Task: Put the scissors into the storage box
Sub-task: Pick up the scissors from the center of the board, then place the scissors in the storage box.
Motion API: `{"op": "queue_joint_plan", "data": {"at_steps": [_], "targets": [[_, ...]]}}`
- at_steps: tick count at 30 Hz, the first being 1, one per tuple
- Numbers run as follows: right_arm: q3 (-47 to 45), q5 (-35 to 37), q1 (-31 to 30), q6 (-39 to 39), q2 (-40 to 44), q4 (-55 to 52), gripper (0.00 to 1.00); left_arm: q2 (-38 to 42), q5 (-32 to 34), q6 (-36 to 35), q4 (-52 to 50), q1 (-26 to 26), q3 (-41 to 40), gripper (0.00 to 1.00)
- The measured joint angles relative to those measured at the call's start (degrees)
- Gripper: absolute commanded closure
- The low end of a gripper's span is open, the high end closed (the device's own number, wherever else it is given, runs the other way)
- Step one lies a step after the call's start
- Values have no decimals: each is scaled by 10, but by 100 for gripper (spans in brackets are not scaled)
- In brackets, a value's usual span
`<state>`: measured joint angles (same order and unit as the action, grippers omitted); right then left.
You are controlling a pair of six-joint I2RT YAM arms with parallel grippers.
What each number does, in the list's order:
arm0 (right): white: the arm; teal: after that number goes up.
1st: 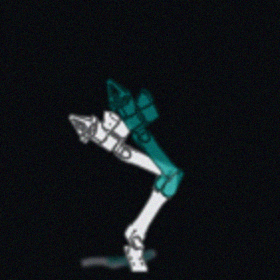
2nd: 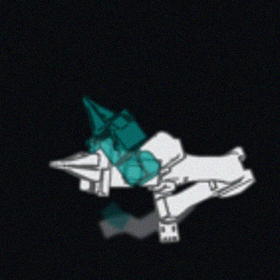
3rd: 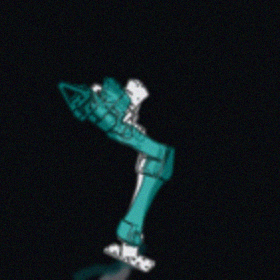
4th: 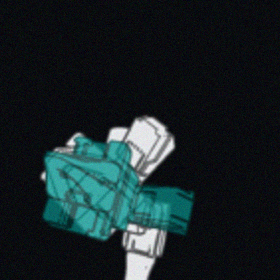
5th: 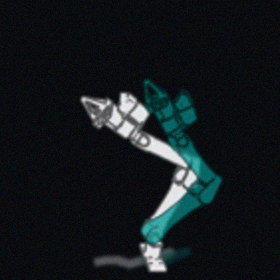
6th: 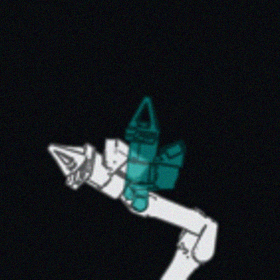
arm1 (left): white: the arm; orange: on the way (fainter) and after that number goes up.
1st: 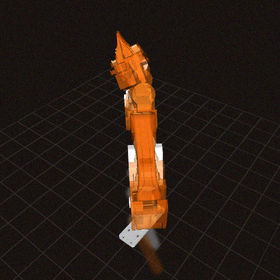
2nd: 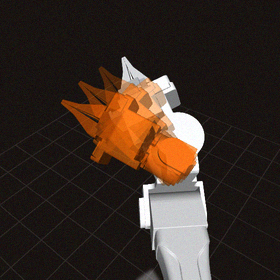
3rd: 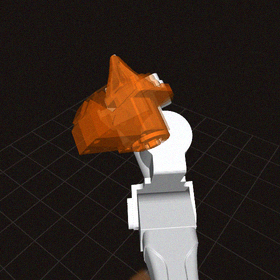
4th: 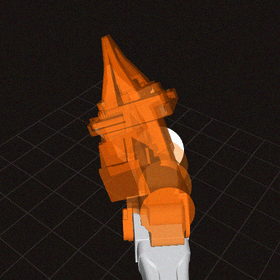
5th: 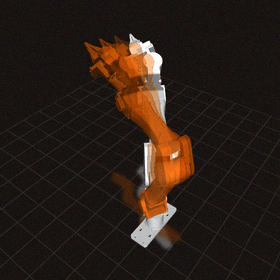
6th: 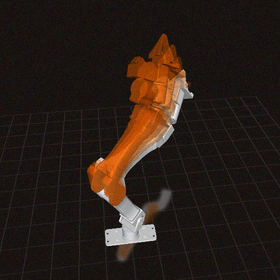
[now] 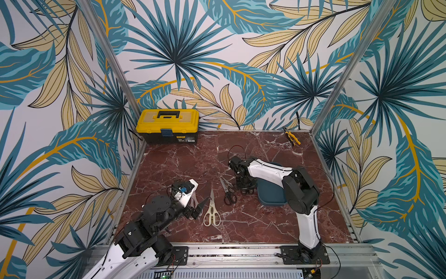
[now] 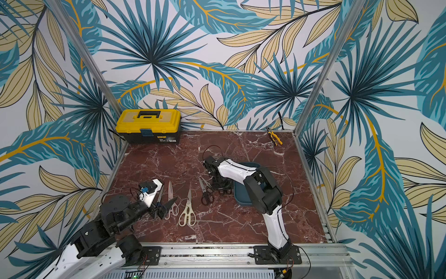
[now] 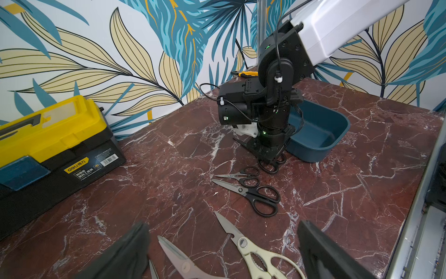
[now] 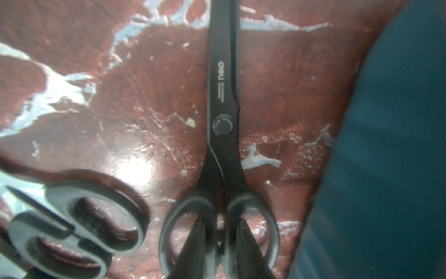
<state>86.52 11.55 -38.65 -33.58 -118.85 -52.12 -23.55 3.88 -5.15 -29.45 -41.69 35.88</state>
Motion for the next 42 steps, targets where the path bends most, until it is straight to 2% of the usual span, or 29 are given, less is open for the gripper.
{"op": "queue_joint_plan", "data": {"at_steps": [10,24,29,31,34,42], "targets": [[0,-14,0,13,14,8,81,-1,7,0,0,0,0,0],[0,-43,1,18,101,8,81,-6,15,-4,-2,1,0,0],[0,-45,11,24,160,-3,81,-18,12,8,16,1,0,0],[0,-43,19,26,186,-9,81,-47,2,23,47,-1,0,0],[-4,-40,38,26,227,-16,81,-132,-18,50,120,-16,0,0],[-113,-22,111,31,309,-26,81,-366,-34,35,274,-162,44,0]]}}
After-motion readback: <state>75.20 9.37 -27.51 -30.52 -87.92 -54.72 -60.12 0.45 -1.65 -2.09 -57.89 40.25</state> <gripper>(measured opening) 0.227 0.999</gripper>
